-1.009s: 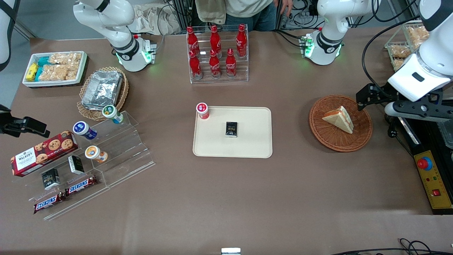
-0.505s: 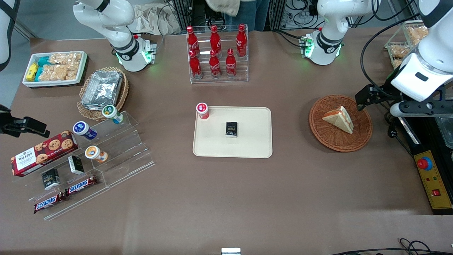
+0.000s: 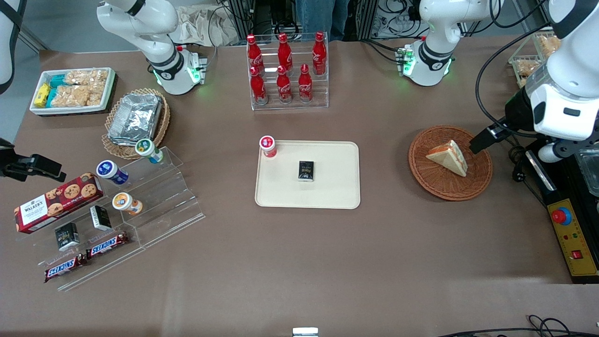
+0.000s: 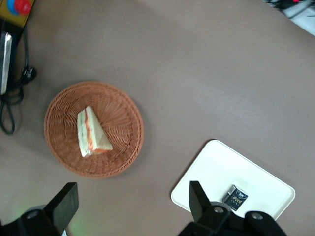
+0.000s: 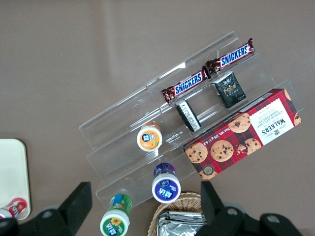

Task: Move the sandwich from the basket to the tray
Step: 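Move the left gripper over the wrapped sandwich in the wicker basket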

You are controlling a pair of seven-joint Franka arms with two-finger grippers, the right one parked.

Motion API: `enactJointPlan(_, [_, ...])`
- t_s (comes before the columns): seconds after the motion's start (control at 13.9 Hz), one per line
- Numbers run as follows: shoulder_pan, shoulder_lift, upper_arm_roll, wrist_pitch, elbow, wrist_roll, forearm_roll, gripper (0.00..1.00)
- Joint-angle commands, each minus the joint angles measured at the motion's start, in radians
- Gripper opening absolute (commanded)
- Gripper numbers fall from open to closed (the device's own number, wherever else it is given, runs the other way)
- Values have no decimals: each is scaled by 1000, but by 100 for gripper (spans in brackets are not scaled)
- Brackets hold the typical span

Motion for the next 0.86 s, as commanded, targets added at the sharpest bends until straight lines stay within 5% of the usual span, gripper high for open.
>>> enactJointPlan(0.0, [18,-33,8,-15,-78,-66,-4,100])
enactJointPlan(0.43, [134,-104,8,26,-285,-128,-13,100])
enactJointPlan(0.79, [183,-303,23,339,-706,-180,-61,99])
